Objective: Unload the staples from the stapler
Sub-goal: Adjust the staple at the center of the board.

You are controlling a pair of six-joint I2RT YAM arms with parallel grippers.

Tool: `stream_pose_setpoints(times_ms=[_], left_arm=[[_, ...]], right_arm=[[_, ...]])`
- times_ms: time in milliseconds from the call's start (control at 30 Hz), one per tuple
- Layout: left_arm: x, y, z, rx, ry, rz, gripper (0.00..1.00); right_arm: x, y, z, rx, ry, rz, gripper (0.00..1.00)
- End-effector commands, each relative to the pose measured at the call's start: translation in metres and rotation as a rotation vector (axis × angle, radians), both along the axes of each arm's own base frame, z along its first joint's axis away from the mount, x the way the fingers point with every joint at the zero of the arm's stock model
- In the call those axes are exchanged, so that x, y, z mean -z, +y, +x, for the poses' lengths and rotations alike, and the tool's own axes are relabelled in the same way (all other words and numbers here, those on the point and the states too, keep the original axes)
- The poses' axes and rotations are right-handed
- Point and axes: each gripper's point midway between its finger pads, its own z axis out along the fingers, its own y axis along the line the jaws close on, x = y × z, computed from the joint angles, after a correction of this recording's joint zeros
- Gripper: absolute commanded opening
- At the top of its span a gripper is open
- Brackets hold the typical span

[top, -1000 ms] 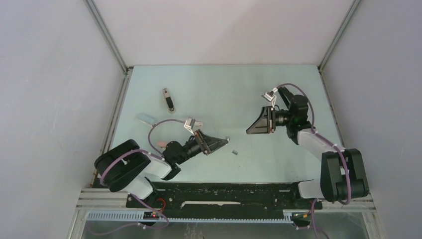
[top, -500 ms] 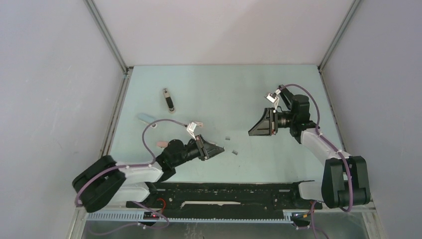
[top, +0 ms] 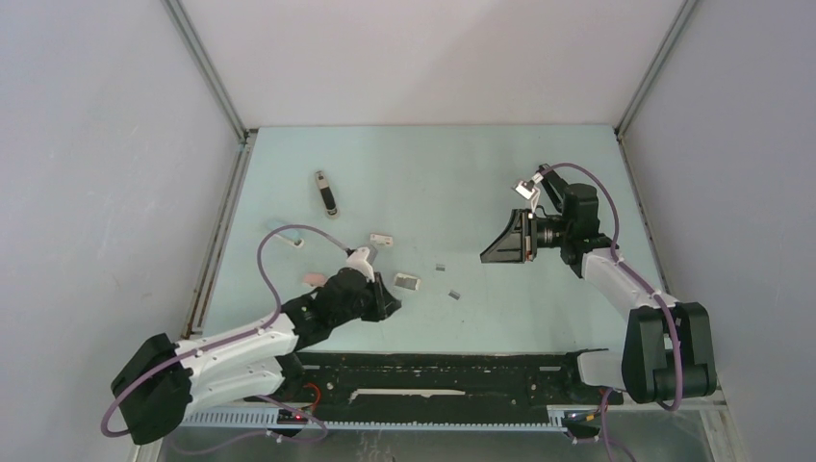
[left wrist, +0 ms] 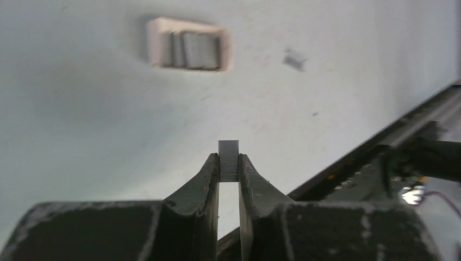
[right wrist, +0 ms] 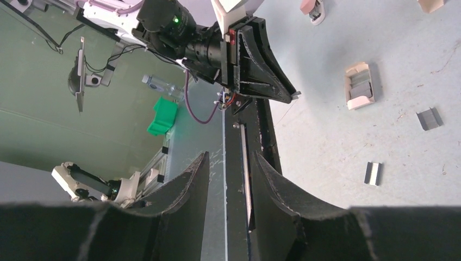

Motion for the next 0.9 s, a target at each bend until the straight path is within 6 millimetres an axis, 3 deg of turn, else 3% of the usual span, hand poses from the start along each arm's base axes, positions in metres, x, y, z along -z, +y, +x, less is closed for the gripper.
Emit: stream_pose_setpoints(times_ms=[0, 167, 400, 567, 867], left_arm=[[0.020, 0.039, -0.001, -0.064, -0.006, 0.225, 0.16], [0.040, 0.054, -0.001, -0.073, 0.027, 0.354, 0.16], [0.062, 0.056, 0.005, -0.060, 0.071, 0.480, 0.17], [0.063, 0.050, 0.013, -0.056, 0.068, 0.503, 0.18], [0.068, 0.058, 0.012, -0.043, 0.097, 0.593, 0.24]], right_arm=[[-0.015, -0.001, 0.004, 0.005, -0.095, 0.005, 0.43], [-0.015, -0.001, 0.005, 0.009, -0.103, -0.007, 0.43], [-0.014, -0.001, 0.005, 0.012, -0.107, -0.013, 0.43], [-0.014, -0.001, 0.005, 0.012, -0.103, -0.013, 0.43], [-0.013, -0.001, 0.005, 0.008, -0.101, -0.011, 0.43]])
